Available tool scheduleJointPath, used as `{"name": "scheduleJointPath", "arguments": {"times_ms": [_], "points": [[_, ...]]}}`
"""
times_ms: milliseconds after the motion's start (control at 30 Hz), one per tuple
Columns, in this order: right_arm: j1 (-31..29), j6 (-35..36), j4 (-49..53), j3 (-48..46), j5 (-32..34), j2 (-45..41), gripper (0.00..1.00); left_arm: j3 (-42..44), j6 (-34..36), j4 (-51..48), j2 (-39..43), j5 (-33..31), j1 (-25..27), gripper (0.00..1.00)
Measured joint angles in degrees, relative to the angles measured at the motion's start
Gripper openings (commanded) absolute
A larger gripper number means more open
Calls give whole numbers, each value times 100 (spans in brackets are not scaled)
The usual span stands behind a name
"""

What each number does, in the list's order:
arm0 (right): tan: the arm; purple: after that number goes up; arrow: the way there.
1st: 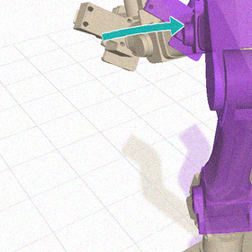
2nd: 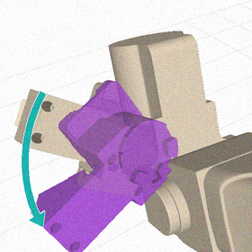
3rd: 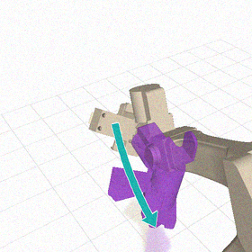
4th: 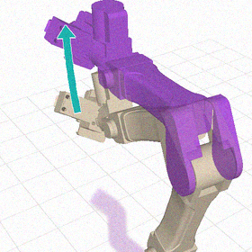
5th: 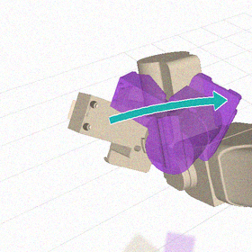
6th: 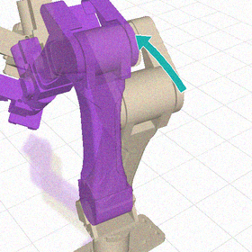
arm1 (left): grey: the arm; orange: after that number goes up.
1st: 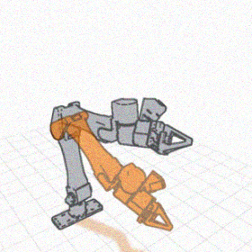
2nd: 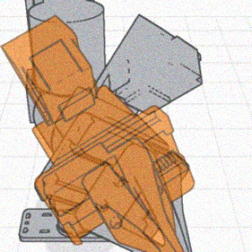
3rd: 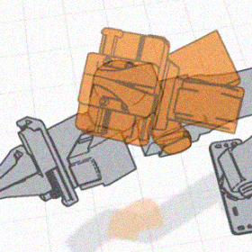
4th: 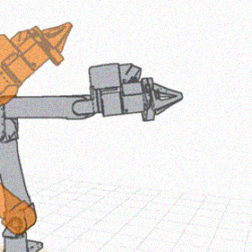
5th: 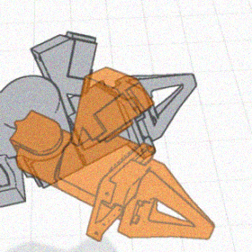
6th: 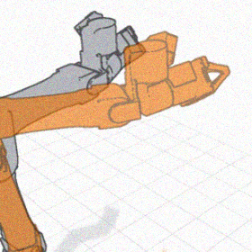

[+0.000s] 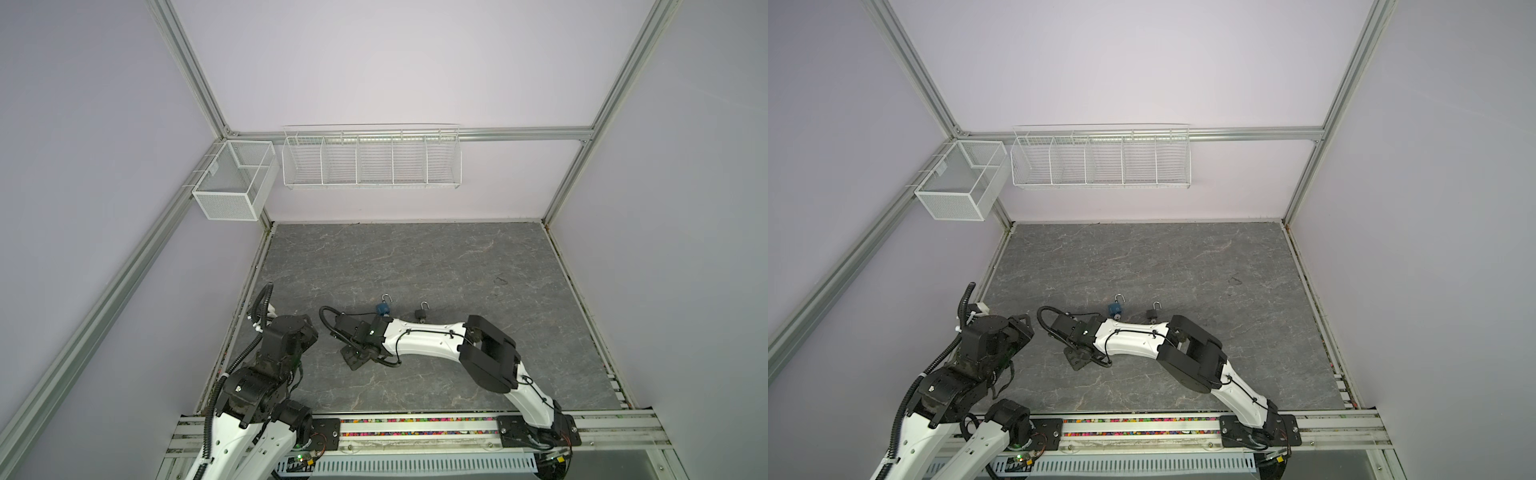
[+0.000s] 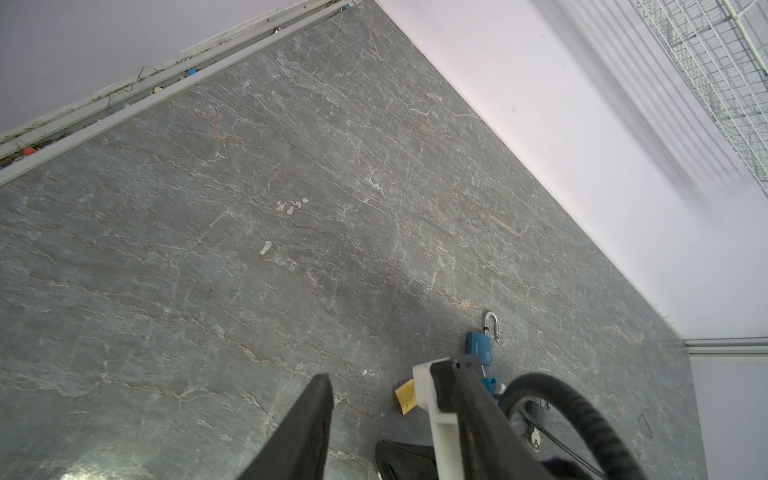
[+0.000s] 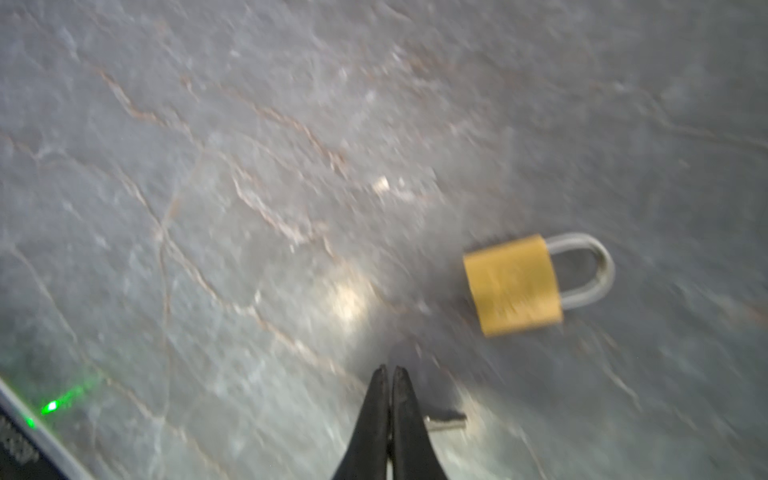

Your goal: Unlock with the key

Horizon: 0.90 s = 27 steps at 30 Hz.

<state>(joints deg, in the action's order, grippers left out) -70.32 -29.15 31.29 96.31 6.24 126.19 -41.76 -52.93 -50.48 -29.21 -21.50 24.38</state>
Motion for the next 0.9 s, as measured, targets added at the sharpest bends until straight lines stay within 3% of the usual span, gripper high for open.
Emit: {"name": "scheduleJointPath", "arguments": {"times_ms": [233,533,767,900], "points": [[94,417,-544,-1379,-107,-1482,7,13,-181,11,2,450,0,49],[542,1187,-1246,-2872,-35,-3370,7,442,-802,881,-57,1908,0,50],[1040,1423,-1311,-3222,63,-4271,7,697,-1484,1947,-605,2900,103,51],[1182,1392,-1250,-3206,216,-4629,6,789,-1827,2540,-890,2953,688,50]]}}
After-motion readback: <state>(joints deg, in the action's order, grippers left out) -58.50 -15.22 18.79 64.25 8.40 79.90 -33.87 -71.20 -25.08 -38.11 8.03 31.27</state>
